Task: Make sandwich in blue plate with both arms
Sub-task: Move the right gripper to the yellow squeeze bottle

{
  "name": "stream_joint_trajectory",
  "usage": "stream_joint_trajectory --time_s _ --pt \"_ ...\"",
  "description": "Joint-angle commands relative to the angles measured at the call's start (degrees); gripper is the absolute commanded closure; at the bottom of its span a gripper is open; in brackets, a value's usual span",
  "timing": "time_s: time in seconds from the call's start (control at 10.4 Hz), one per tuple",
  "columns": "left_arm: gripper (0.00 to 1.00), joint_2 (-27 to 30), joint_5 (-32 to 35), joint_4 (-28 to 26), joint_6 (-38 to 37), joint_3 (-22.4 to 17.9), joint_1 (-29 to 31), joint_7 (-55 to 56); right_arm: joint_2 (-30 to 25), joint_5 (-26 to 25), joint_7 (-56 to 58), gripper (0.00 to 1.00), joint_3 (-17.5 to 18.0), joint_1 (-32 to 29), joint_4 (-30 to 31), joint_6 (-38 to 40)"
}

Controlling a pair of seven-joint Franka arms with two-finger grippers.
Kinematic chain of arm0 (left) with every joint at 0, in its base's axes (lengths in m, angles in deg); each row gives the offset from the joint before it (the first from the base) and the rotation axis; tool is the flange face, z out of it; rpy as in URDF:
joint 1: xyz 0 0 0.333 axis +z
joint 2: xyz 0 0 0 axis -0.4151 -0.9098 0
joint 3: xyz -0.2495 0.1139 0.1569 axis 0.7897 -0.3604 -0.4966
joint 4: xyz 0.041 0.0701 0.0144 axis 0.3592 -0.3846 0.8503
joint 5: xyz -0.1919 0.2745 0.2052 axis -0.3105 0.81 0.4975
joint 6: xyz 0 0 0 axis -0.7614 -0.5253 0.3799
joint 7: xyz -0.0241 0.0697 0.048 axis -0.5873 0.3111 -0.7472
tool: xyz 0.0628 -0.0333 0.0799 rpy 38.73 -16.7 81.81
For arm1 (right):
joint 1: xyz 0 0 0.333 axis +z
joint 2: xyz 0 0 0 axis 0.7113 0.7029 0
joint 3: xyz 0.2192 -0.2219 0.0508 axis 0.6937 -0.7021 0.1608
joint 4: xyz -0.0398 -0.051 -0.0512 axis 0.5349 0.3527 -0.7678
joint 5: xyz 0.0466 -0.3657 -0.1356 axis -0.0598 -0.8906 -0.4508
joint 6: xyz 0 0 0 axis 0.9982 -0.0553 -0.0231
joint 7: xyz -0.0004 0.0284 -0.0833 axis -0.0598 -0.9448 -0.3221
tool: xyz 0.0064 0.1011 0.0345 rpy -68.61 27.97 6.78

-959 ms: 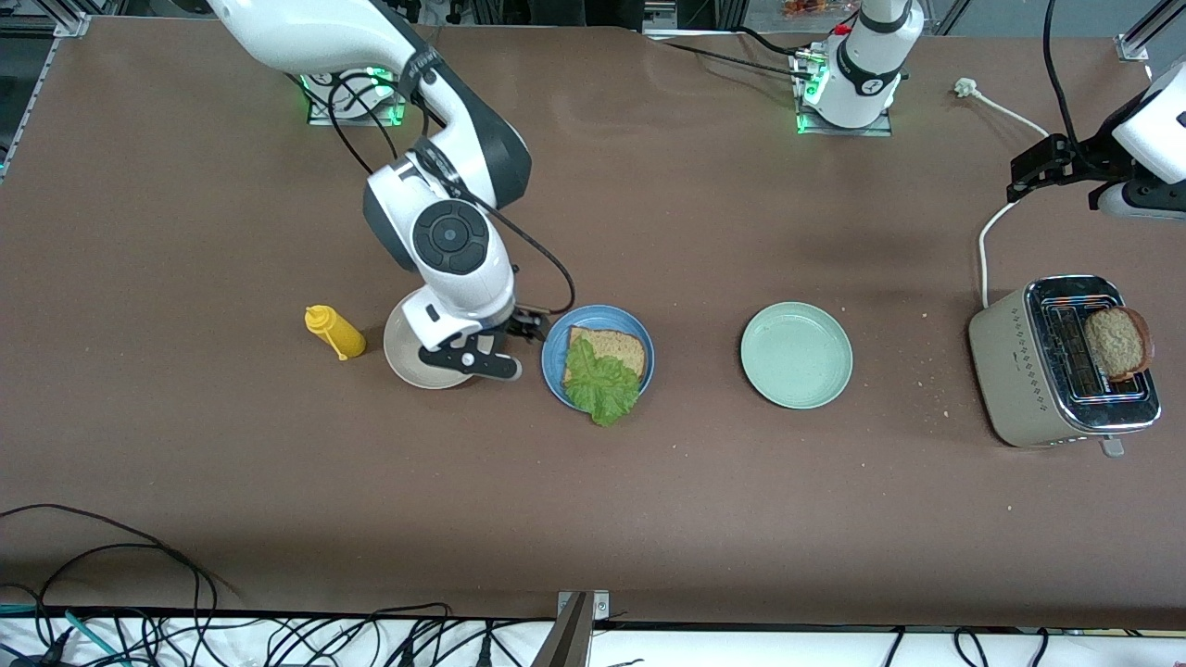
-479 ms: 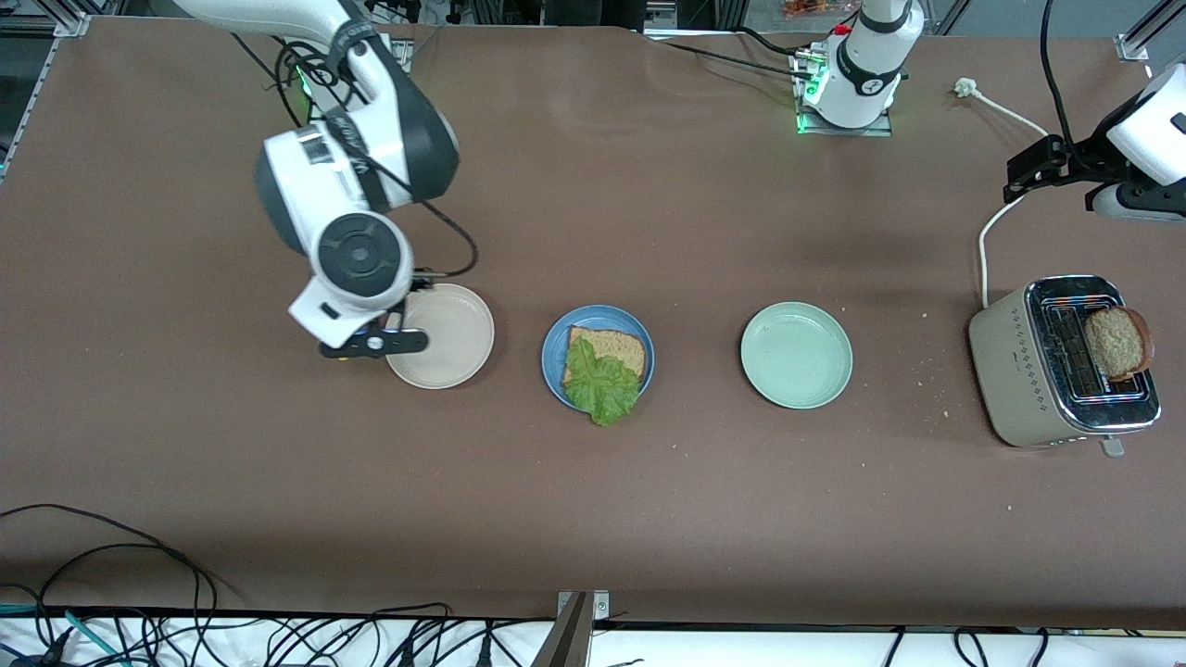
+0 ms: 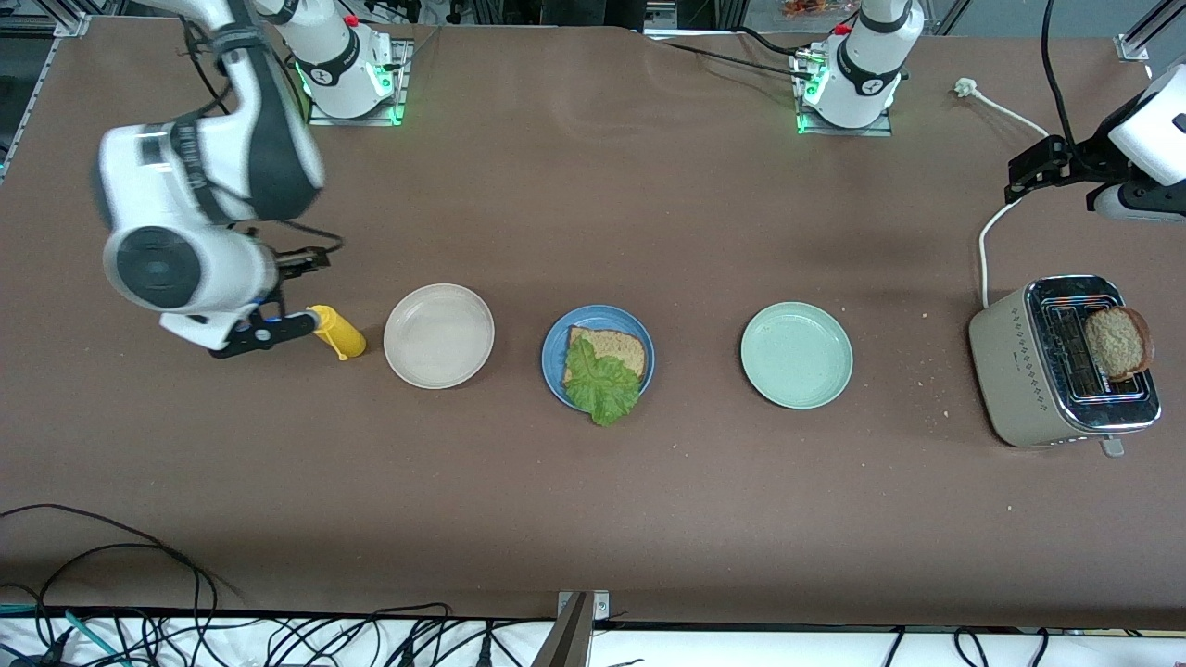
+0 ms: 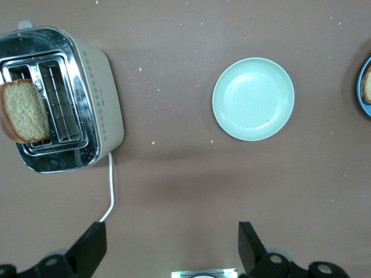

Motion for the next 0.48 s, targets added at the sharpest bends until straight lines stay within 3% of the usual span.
stream_joint_trajectory --time_s 0.0,0.38 --pt "0.0 -0.4 1.9 1.2 -0.6 0.2 0.2 -0.1 -3.7 13.8 28.9 0.0 -11.5 -1.6 9.0 -7.0" --pt "0.0 -0.4 2.0 1.1 -0.7 0.0 0.3 -0.1 4.7 32.0 64.8 0.0 -12.8 -10.3 9.3 -9.6"
